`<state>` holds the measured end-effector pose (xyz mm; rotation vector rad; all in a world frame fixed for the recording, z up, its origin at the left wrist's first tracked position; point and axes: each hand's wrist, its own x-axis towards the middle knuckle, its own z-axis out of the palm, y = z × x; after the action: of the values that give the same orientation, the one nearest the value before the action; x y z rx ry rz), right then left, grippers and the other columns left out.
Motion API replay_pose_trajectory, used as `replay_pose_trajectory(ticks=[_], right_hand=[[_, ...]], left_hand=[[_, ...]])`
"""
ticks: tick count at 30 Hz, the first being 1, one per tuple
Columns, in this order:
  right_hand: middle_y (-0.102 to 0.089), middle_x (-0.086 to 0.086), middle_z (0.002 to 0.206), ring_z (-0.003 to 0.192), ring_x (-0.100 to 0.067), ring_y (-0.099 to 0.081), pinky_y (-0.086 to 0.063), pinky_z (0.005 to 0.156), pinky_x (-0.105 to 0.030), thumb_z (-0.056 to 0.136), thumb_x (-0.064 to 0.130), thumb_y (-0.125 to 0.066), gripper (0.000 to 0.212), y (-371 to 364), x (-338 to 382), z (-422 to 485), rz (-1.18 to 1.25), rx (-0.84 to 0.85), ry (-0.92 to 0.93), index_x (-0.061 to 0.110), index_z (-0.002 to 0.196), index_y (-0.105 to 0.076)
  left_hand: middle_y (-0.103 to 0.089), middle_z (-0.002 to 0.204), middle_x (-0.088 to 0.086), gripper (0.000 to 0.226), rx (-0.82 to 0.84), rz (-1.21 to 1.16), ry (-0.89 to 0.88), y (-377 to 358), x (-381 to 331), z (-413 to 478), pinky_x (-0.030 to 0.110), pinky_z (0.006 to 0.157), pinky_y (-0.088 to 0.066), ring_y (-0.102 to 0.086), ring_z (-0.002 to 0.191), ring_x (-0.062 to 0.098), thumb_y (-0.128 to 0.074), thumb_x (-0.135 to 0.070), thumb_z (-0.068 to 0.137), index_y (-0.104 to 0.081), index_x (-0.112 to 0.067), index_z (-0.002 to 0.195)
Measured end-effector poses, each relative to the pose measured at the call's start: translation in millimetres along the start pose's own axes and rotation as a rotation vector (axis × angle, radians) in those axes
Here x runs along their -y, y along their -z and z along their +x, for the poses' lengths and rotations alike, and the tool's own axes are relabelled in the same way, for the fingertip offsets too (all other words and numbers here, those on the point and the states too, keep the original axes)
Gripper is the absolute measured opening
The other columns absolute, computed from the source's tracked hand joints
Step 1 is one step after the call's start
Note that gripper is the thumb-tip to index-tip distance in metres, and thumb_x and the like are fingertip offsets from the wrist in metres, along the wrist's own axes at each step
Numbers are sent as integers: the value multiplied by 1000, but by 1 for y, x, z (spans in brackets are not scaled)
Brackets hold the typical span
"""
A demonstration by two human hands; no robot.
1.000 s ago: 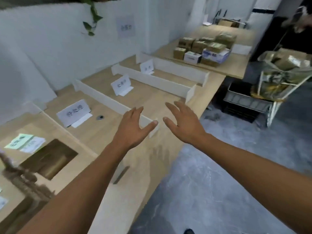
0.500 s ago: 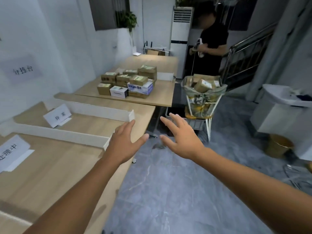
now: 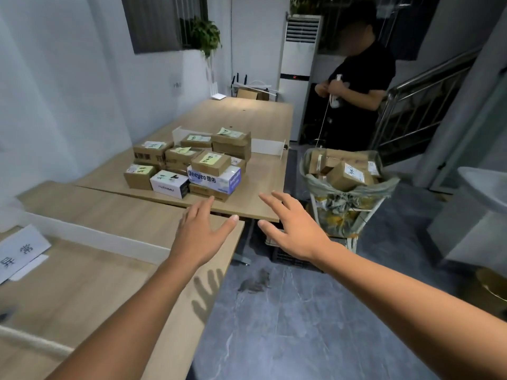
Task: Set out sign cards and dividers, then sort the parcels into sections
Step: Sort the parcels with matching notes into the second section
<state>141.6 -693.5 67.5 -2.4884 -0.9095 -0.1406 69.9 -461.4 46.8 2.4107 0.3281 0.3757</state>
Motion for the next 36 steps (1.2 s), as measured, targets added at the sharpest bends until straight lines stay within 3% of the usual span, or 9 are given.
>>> replay_pose_trajectory(ticks=[8,15,20,25,30,32,36], right_hand=[[-31,-3,160,146,-19,-27,-28,115,-37,97,66,-37,67,-14,-146,183,49,38,133,41,158,-22],[-36,-6,157,145,-22,-31,-31,118,-42,99,64,-37,67,-34,-258,342,52,192,249,35,158,-26],[-36,5,154,140,-14,-37,-36,111,-33,99,62,-41,64,-56,-280,459,138,318,376,38,157,-27],[-33,5,157,141,-15,-37,-39,112,-40,102,52,-46,60,-130,-274,559,192,435,468,37,157,-28],[-26,6,160,144,-19,-36,-40,110,-43,101,59,-45,64,-212,-278,646,153,548,467,42,158,-22],[-23,3,162,147,-22,-32,-40,112,-47,100,61,-45,68,-232,-282,671,85,606,478,40,159,-19],[-17,5,166,147,-25,-32,-40,114,-50,98,62,-47,71,-264,-283,707,109,742,473,46,158,-13]], left_hand=[[-21,168,1,102,-55,20,83,-79,-15,190,52,122,-25,-18,155,22,-39,-88,76,-27,-31,159],[-27,166,4,81,-122,59,229,-147,-15,311,49,123,-25,-20,154,24,-53,-68,93,-30,-26,159],[-49,151,12,66,-308,72,363,-148,8,382,53,113,-39,-43,140,31,-58,-53,98,-46,-16,152],[-34,163,7,78,-422,3,602,-165,63,443,51,120,-32,-29,150,26,-54,-61,97,-30,-19,159],[-33,162,8,83,-507,-139,752,-191,132,512,49,118,-36,-34,147,24,-58,-60,95,-27,-19,159],[-38,156,2,76,-553,-182,790,-201,150,526,39,110,-41,-39,141,20,-59,-60,93,-33,-23,155],[-39,136,-23,68,-618,-249,842,-226,158,551,12,89,-41,-45,119,-5,-68,-55,90,-33,-36,145]])
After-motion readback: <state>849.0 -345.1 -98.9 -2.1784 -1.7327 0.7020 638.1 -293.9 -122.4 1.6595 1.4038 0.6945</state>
